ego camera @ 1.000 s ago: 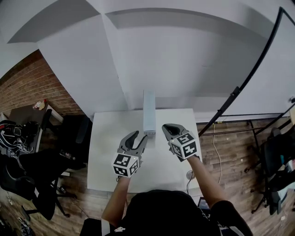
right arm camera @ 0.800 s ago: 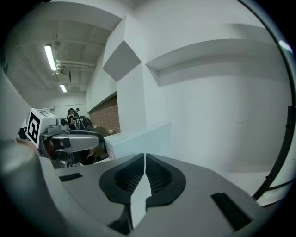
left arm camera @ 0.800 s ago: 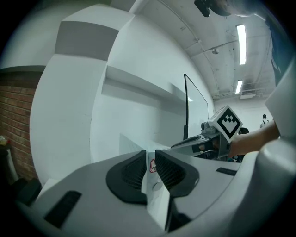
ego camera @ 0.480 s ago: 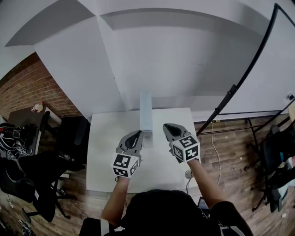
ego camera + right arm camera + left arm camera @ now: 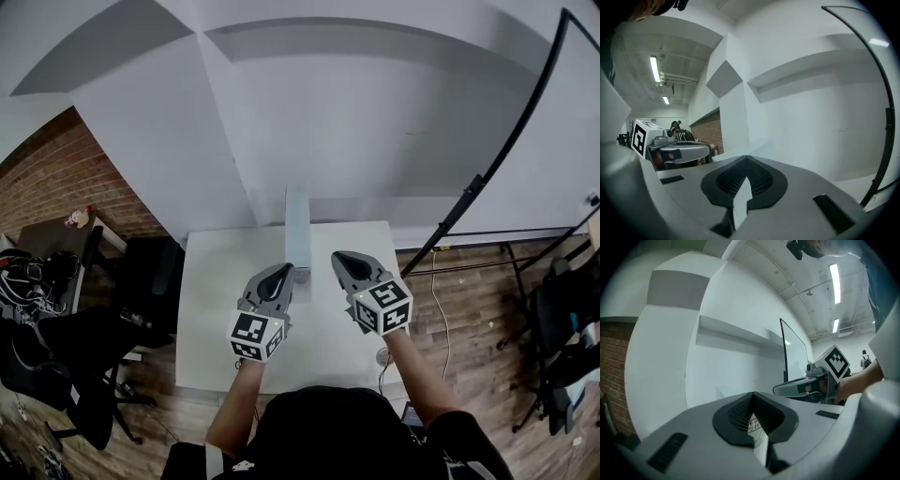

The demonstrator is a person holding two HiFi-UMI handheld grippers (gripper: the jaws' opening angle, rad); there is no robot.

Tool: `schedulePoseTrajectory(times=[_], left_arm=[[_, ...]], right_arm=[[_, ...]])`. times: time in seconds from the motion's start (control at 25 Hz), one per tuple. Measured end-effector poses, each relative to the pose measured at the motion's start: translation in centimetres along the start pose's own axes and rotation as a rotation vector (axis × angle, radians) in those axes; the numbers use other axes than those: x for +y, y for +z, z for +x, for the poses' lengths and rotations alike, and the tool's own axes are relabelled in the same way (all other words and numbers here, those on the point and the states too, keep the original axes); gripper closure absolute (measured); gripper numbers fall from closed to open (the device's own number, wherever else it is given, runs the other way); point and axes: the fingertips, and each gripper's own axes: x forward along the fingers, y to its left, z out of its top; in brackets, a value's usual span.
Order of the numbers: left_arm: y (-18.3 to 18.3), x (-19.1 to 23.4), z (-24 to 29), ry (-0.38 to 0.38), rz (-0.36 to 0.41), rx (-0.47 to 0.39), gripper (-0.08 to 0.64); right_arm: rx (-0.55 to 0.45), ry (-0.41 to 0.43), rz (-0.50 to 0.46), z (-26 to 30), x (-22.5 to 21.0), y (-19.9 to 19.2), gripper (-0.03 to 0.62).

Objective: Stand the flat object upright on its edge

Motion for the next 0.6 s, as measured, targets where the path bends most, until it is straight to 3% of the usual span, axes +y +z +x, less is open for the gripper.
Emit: schedulePoseTrajectory(times=[0.6], left_arm=[[0.54, 0.07, 0.77, 0.000, -0.026, -0.008, 0.548]], right_arm=[[-0.037, 0.023, -0.012, 0.25, 0.33, 0.76, 0.552]])
